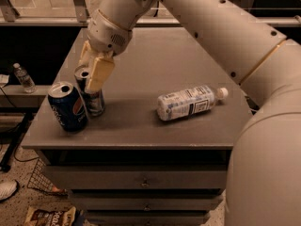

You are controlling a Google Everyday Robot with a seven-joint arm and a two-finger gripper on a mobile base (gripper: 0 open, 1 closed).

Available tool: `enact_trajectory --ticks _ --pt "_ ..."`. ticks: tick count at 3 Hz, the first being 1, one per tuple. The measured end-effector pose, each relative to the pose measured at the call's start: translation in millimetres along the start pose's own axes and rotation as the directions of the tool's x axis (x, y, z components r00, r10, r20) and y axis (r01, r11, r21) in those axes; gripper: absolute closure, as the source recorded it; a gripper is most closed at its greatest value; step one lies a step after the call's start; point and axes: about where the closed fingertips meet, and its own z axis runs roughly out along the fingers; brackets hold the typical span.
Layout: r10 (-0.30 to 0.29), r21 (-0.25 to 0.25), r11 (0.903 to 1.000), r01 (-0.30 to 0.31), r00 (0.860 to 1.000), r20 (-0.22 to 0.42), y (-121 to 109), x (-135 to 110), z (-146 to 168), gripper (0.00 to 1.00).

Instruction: Move redbull can near pepsi can

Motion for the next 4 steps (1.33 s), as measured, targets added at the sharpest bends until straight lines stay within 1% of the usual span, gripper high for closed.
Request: enact_trajectory --ticks 2,3,4 --pt "-0.055 -0.016 0.9984 0.055 0.999 0.0 -5.6 -22.0 7.1 1.0" --pt "-0.059 -0.021 0.9981 0.058 0.998 -0.019 -7.1 -24.0 13.2 1.0" --pt "-0.051 -0.022 0.9985 0.05 0.998 -0.028 -8.8 -19.6 19.0 1.0"
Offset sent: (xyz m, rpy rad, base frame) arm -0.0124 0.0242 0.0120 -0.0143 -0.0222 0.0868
